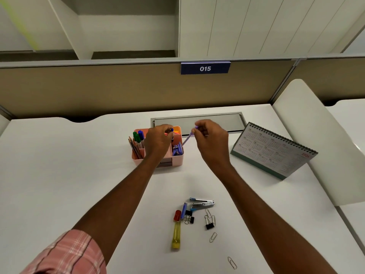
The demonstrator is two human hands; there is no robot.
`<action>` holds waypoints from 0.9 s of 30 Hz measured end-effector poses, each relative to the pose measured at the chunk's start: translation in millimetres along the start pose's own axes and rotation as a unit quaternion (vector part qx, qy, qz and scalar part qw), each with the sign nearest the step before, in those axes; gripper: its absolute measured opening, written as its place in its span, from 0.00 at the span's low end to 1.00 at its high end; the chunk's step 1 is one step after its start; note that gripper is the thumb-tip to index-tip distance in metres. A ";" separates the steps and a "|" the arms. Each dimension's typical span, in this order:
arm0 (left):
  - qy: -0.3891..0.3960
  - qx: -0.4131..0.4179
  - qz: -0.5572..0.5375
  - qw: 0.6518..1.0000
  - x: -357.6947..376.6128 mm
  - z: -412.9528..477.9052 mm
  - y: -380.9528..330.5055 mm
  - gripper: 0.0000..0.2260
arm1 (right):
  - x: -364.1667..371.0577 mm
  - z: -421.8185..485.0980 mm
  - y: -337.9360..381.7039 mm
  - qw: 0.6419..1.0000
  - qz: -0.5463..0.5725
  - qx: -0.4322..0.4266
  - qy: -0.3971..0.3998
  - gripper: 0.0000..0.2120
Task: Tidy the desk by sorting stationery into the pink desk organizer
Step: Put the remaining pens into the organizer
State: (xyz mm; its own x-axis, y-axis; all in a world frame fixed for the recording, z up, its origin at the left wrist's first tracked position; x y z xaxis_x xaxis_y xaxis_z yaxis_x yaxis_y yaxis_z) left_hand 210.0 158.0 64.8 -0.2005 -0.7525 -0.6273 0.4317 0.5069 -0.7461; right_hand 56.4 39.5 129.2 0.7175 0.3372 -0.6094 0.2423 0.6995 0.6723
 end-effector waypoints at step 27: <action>0.004 0.001 -0.019 1.000 11.4 7.8 0.5 0.11 | 103.9 49.7 -34.9 0.975 -0.114 0.047 0.183 0.07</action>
State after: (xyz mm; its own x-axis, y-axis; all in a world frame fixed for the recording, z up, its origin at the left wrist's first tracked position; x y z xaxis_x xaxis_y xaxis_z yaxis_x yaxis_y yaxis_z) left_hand 214.8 146.3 59.0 -0.2229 -0.7682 -0.6002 0.4246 0.4777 -0.7691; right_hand 154.9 18.8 63.3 0.3618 0.3939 -0.8449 0.4390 0.7276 0.5272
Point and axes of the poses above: each hand's wrist, its own z-axis towards the middle knuckle, its own x-axis out of the palm, y = z × x, the point moved 3 cm from there along z, towards the middle knuckle, and after that the axes turned 6 degrees about -z, right-handed, at the moved point
